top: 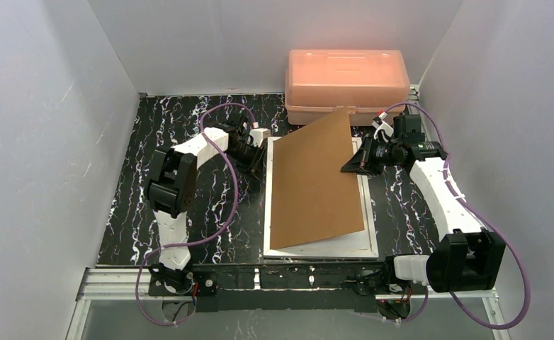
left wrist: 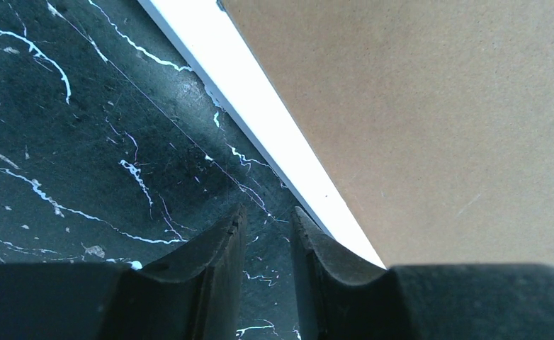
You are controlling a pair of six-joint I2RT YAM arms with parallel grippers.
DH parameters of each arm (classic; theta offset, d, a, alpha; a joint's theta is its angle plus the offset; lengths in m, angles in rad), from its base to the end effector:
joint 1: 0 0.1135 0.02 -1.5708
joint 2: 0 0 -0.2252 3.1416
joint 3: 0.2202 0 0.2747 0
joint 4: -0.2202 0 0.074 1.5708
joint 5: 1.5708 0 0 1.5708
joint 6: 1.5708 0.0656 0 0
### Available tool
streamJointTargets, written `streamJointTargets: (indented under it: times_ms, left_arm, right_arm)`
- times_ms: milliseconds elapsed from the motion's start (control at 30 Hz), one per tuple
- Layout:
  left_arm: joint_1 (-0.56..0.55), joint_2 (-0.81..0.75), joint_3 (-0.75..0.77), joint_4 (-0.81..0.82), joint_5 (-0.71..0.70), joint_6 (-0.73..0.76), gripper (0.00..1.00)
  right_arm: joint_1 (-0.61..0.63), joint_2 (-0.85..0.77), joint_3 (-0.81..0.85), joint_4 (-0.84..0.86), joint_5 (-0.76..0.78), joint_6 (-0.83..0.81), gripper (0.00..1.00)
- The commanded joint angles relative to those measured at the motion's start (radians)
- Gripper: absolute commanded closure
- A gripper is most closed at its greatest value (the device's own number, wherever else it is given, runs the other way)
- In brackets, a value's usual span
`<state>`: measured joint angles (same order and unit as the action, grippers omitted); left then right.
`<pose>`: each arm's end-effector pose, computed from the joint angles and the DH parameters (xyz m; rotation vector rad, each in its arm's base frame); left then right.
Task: Put the photo into the frame
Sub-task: Place the photo frame item in the photo frame.
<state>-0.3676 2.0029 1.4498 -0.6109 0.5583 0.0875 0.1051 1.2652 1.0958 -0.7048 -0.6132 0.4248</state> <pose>0.3843 -0.1852 0.1092 0.7640 2.5923 -0.8434 0.3028 0.0699 0.2443 0.1121 2.4665 0.9827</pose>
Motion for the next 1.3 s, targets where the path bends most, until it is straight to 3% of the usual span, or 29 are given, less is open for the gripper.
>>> streamJointTargets:
  times_ms: [0, 233, 433, 567, 867, 1267]
  left_arm:
    - [0.006, -0.037, 0.003, -0.034, -0.007, 0.015, 0.73]
    - [0.006, 0.001, 0.021, -0.045, -0.031, 0.028, 0.74]
    - [0.008, 0.008, 0.027, -0.053, -0.039, 0.035, 0.75]
    - [0.008, 0.005, 0.030, -0.054, -0.038, 0.036, 0.75]
    - [0.025, -0.011, 0.026, -0.059, -0.032, 0.033, 0.76]
    - [0.050, -0.026, 0.004, -0.061, -0.013, 0.037, 0.78]
  right_arm:
    - [0.009, 0.024, 0.002, -0.012, 0.025, -0.096, 0.99]
    - [0.010, 0.039, -0.014, -0.009, 0.043, -0.115, 0.98]
    - [0.010, 0.077, -0.032, -0.011, 0.078, -0.144, 0.91]
    - [0.010, 0.100, -0.048, -0.009, 0.121, -0.161, 0.84]
    - [0.014, 0.112, -0.064, -0.003, 0.230, -0.160, 0.50]
    - [0.125, 0.211, -0.008, 0.001, 0.377, -0.165, 0.30]
